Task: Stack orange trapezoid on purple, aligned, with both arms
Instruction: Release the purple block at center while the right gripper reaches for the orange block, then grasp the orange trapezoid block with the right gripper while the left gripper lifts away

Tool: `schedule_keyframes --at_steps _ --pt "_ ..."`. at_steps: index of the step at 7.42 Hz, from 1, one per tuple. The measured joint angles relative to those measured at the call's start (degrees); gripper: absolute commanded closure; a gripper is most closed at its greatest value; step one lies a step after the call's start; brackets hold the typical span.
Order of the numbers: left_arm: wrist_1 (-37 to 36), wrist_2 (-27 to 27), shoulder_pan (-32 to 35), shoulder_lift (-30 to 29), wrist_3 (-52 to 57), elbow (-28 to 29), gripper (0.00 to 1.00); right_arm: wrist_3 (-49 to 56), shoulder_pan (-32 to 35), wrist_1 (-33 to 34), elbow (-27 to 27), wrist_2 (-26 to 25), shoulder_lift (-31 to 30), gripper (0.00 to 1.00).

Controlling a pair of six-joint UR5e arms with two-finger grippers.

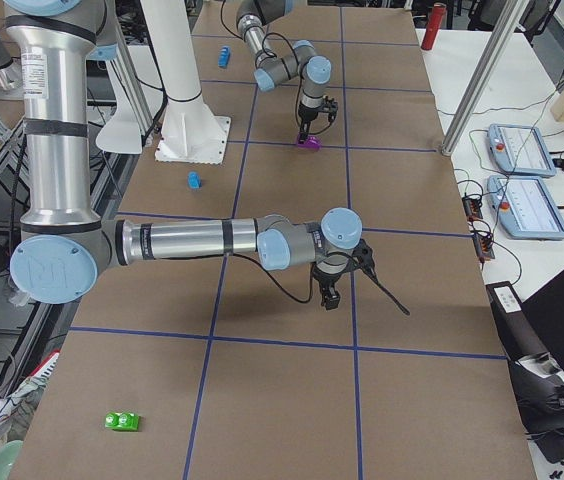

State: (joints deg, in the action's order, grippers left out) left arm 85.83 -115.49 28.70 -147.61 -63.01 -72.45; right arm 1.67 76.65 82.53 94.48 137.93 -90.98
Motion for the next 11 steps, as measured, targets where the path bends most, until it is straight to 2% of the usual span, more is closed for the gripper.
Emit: schedule_keyframes --at_steps 2,3,4,6,7,9,11 --pt "0.7 -0.1 0.5 0.0 -0.1 -0.3 0.00 -0.5 -0.9 0.0 0.0 -0.1 0.4 0.00" --pt "0.1 -0.3 1.7 0.0 -0.1 -1.9 0.00 -4.1 -1.9 0.0 0.0 -0.3 1.2 0.00" --pt "-1.9 -0.4 3.2 0.3 0.0 -4.8 0.00 -12.1 -3.6 -0.9 0.2 -0.8 2.6 0.00" --pt "-7.3 -0.6 5.3 1.0 0.6 -10.3 0.00 -30.1 -10.3 -10.1 0.5 -5.4 3.8 0.00" --pt "-8.4 -0.7 5.7 1.6 0.7 -11.7 0.00 -34.9 -14.6 -15.2 0.6 -7.8 3.9 0.01" --pt "-9.0 -0.6 6.0 2.2 0.8 -12.6 0.00 -37.3 -20.7 -18.6 1.5 -10.7 4.3 0.01" --pt "-9.1 -0.6 6.0 2.3 0.7 -12.7 0.00 -37.3 -25.0 -19.0 2.2 -14.8 4.3 0.05"
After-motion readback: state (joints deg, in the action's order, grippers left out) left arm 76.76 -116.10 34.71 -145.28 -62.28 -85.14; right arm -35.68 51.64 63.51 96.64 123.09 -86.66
